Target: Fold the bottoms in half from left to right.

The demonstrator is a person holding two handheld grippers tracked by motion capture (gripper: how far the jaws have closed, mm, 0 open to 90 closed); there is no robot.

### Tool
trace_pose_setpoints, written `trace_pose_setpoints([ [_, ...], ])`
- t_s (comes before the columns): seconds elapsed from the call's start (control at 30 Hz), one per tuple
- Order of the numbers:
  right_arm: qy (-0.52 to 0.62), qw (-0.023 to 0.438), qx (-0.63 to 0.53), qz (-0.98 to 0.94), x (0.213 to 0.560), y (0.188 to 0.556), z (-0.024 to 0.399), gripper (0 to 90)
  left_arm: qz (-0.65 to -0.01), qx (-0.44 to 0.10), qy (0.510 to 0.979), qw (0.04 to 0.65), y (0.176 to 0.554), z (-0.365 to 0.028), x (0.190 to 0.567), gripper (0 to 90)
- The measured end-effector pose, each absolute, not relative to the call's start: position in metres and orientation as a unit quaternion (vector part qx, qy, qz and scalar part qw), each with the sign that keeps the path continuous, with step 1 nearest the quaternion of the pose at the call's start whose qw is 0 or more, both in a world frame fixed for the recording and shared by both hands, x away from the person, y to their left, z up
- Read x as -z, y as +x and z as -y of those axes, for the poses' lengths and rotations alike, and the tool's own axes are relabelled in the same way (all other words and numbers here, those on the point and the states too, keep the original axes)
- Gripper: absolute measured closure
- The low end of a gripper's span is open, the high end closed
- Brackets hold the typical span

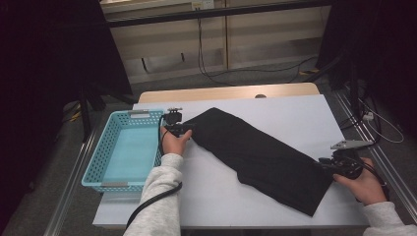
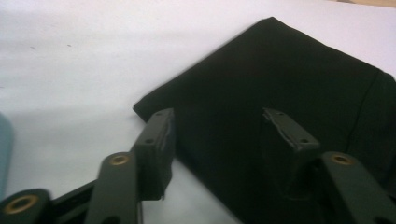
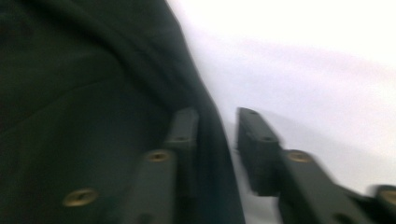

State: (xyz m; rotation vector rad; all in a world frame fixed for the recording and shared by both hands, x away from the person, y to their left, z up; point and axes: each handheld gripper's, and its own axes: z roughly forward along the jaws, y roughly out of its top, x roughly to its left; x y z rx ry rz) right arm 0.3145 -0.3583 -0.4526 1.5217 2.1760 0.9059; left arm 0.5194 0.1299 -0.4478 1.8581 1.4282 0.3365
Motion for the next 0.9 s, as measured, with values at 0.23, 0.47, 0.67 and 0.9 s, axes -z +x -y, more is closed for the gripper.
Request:
trace_pose_setpoints([
  [0.23, 0.541, 0.163, -0.320, -0.760, 0.448, 0.314, 0.365, 89.6, -0.562, -0.146, 0.721, 0.378, 0.517, -0.134, 0.445, 25.4],
  [0.47, 0.536, 0.177, -0.328, -0.757, 0.447, 0.314, 0.368, 72.1, -0.567, -0.148, 0.725, 0.363, 0.519, -0.134, 0.448, 24.3],
  [0.67, 0.516, 0.178, -0.352, -0.760, 0.442, 0.313, 0.356, 56.2, -0.569, -0.151, 0.726, 0.356, 0.520, -0.131, 0.457, 28.6],
  [0.9, 0.507, 0.171, -0.364, -0.762, 0.441, 0.313, 0.346, 46.9, -0.582, -0.121, 0.719, 0.360, 0.521, -0.127, 0.455, 50.9],
])
